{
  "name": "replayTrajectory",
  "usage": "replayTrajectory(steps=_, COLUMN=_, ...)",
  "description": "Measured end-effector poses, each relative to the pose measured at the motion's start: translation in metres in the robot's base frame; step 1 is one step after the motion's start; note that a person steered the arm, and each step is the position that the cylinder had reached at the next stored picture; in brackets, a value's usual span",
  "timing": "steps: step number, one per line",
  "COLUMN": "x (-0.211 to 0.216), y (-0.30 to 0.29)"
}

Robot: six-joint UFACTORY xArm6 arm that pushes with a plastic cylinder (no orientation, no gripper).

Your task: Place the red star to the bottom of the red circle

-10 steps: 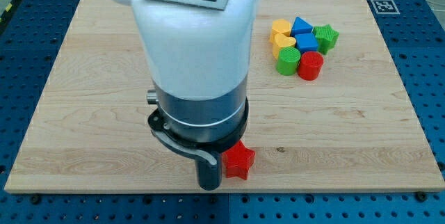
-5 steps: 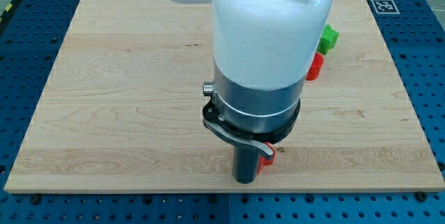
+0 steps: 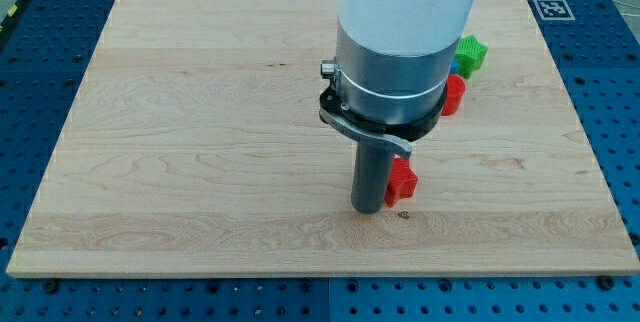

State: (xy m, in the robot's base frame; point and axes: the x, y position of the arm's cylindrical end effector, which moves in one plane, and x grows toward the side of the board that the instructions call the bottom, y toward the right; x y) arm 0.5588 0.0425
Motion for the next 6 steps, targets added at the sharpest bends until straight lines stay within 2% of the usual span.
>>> replayTrajectory(steps=2, x=-0.008, y=0.007)
replayTrajectory(steps=3, x=-0.013, y=-0.019)
replayTrajectory(steps=4, x=-0.016, y=-0.017)
replayTrajectory(steps=5, x=-0.02, y=0.026)
replayTrajectory(steps=6, x=-0.02, y=0.045)
